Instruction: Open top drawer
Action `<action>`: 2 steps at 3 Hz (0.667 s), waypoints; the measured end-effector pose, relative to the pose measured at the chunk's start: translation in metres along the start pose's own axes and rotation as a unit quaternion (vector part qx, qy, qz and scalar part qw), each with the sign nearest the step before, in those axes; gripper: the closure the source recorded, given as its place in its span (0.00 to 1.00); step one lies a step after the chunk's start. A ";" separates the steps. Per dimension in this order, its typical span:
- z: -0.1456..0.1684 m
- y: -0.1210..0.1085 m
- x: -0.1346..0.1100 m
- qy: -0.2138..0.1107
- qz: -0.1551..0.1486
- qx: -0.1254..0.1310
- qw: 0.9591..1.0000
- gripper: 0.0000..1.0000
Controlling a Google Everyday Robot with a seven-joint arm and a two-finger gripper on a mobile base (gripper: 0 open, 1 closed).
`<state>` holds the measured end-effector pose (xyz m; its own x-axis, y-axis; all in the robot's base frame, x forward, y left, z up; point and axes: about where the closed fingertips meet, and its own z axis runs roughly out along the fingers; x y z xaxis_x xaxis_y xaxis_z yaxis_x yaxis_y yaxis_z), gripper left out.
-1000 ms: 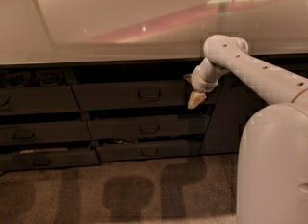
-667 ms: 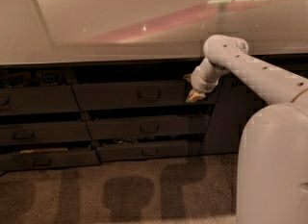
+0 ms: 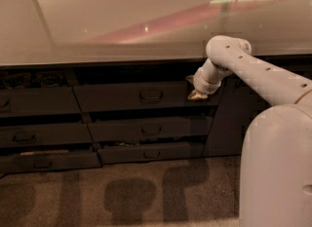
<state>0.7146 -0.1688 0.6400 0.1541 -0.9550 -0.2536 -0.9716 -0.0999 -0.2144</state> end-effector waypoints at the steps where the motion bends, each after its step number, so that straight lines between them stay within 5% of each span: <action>1: -0.003 -0.002 0.000 0.000 0.000 0.000 1.000 1.00; 2: -0.004 -0.005 -0.001 0.004 0.004 -0.006 1.000 1.00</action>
Offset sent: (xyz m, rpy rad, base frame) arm 0.0455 0.0050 0.0132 -0.0623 0.0269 -0.0493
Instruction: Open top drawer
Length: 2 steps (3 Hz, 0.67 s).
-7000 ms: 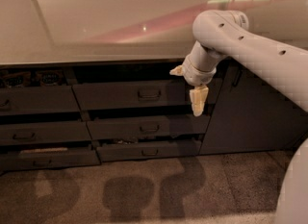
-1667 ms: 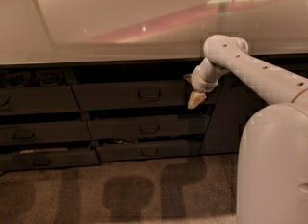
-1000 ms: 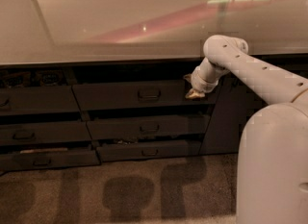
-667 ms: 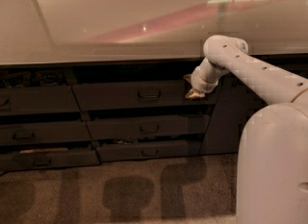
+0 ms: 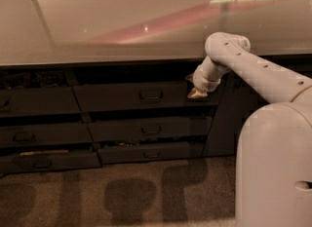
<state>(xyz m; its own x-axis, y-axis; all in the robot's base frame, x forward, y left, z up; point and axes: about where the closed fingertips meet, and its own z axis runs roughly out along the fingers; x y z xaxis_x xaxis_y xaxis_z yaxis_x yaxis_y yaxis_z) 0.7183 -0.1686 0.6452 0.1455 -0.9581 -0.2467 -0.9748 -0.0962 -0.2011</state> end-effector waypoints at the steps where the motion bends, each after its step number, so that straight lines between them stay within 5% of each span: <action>1: -0.003 -0.002 -0.001 0.001 0.001 -0.001 1.000 1.00; 2: -0.003 -0.004 -0.002 0.002 0.004 -0.004 1.000 1.00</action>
Offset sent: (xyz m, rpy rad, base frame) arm 0.0123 0.0062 -0.0165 -0.0137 0.0438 -0.0298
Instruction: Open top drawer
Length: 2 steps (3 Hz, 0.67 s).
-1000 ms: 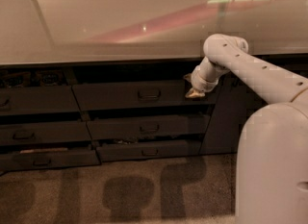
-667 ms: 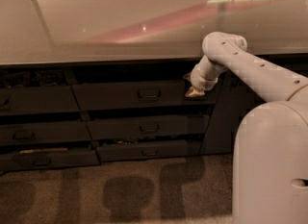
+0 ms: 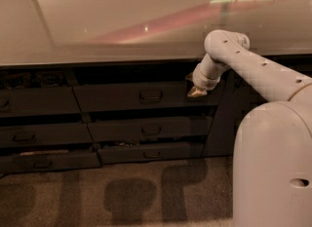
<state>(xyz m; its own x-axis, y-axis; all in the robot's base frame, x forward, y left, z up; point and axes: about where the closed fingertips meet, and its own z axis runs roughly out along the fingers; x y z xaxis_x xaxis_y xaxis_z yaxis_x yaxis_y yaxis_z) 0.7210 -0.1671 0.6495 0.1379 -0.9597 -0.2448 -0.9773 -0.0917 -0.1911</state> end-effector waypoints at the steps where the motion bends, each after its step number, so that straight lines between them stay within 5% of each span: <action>1: -0.002 -0.001 0.000 0.000 -0.001 0.001 1.000 1.00; 2: 0.000 0.001 0.000 0.000 -0.002 0.000 1.000 1.00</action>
Offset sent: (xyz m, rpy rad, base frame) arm -0.1642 0.0283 -0.0997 -0.0373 0.0529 0.1947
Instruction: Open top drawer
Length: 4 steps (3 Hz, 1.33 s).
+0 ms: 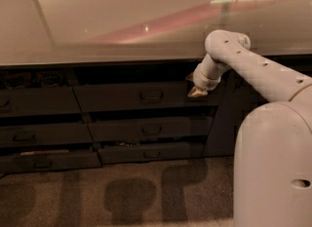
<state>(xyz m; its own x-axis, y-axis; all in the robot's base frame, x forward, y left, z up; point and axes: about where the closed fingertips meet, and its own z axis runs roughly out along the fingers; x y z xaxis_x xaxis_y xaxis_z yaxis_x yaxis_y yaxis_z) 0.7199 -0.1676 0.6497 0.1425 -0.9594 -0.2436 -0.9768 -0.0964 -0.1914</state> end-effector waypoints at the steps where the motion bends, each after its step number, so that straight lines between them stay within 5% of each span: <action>1: -0.001 -0.001 0.000 0.000 0.000 0.000 1.000 1.00; 3: -0.001 0.001 0.001 0.001 -0.002 -0.001 1.000 1.00; 4: -0.015 0.001 0.007 0.007 -0.006 0.019 1.000 1.00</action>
Offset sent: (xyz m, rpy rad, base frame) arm -0.2394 0.0148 -0.1466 -0.1206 0.0163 0.1949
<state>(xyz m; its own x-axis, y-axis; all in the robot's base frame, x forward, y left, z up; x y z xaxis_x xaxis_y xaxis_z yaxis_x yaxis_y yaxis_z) 0.7179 -0.1781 0.6622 0.1523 -0.9620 -0.2267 -0.9681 -0.0991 -0.2299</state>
